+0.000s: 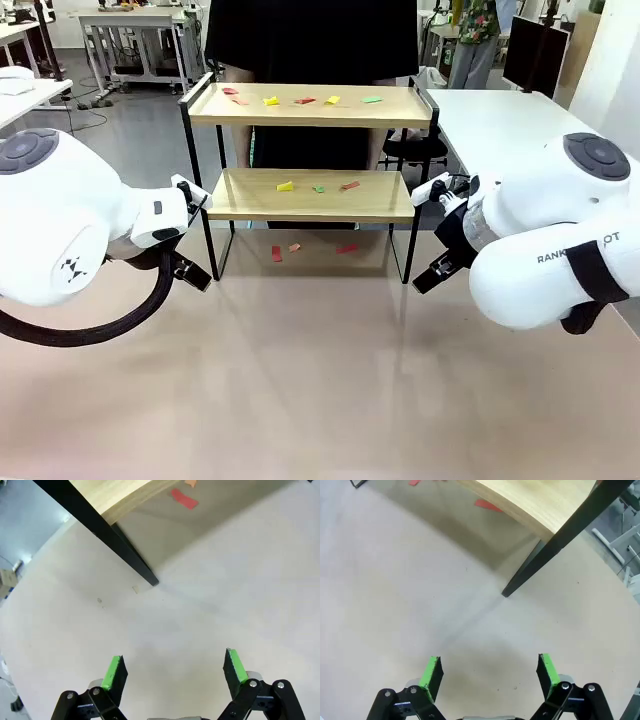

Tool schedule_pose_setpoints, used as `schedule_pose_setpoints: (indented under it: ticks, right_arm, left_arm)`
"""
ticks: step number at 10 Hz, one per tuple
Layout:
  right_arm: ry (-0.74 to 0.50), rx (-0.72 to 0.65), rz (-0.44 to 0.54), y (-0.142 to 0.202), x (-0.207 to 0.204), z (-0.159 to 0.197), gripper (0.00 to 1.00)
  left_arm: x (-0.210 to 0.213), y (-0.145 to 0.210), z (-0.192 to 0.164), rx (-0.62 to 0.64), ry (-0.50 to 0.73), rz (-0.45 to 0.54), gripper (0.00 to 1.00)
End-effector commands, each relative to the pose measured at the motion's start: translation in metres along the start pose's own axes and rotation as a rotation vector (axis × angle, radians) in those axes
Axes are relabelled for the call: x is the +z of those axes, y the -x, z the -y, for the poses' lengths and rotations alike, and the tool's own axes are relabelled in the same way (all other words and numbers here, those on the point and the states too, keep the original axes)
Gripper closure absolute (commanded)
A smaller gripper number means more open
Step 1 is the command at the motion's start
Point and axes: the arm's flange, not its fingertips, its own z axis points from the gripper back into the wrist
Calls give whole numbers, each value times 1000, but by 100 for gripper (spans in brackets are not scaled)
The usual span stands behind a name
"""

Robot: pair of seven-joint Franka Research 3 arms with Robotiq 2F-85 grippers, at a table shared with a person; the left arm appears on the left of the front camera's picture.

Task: Clean the shelf.
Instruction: Pick up the Duster handed by the human.

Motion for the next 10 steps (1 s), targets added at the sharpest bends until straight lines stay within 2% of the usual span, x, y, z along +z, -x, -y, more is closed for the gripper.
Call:
schedule_pose_setpoints:
  ticks: [1, 9, 10]
  right_arm:
    - [0, 0, 0, 0, 0, 0, 0]
    - [0, 1, 0, 0, 0, 0, 0]
    - [39, -17, 24, -17, 17, 15, 0]
  left_arm:
    - [0, 0, 0, 0, 0, 0, 0]
    - [0, 0, 0, 0, 0, 0, 0]
    - [19, -14, -10, 4, 73, 14, 0]
